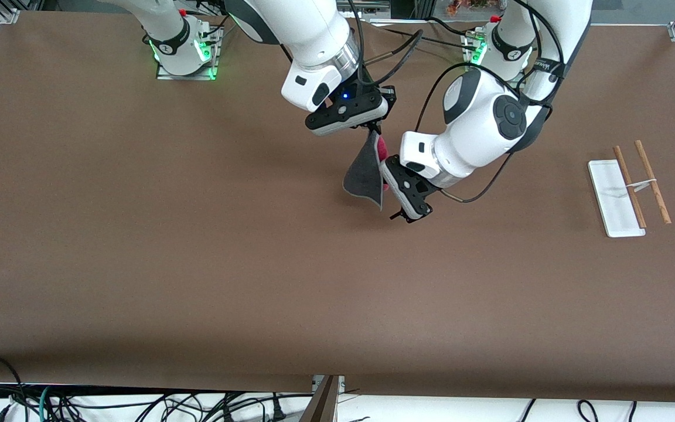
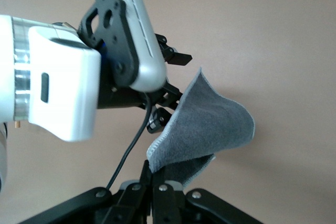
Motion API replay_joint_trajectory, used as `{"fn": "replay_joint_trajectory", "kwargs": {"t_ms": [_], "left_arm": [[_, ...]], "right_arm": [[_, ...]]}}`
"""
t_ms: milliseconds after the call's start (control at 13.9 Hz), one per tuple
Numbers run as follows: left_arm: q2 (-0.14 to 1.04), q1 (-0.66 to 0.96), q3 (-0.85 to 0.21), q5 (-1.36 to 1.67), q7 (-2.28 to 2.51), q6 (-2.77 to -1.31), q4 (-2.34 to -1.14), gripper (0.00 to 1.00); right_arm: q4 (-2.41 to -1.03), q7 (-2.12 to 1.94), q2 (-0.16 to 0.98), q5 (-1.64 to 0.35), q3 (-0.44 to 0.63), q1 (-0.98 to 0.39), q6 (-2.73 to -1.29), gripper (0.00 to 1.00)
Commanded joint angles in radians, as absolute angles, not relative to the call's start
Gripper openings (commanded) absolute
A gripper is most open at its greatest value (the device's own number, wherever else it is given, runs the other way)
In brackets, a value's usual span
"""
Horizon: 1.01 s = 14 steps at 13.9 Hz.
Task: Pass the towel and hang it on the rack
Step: 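Hold the towel up while the left gripper reaches toward it, then grasp the hanging towel with the left gripper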
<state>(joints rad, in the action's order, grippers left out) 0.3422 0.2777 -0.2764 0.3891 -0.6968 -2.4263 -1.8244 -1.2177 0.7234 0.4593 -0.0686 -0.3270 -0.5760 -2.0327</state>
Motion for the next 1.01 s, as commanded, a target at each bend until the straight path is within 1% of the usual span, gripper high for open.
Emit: {"fn": "replay_joint_trajectory", "kwargs": {"t_ms": [0,72,359,862,934], "left_arm": [[0.354,0.296,-0.273,0.28,-0.704,-2.425,-1.801,0.87],[0.351,0.296,-0.273,0.261,-0.704,-2.425,-1.799,0.9],[0.322,0.298,-0.291,0.252,-0.709,-2.425,-1.796,0.91],[0.316,0.29,-0.296,0.252,-0.719,-2.424,-1.796,0.9],[0.318,0.29,-0.296,0.252,-0.718,-2.424,-1.796,0.88]], "right_arm": [[-1.212,0.712,0.459,-0.067,-0.327,-0.58,-2.036,0.0],[-1.212,0.712,0.459,-0.067,-0.327,-0.58,-2.036,0.0],[-1.213,0.71,0.46,-0.067,-0.327,-0.58,-2.036,0.0],[-1.215,0.696,0.46,-0.067,-0.327,-0.58,-2.034,0.0],[-1.215,0.696,0.46,-0.067,-0.327,-0.58,-2.036,0.0]]}}
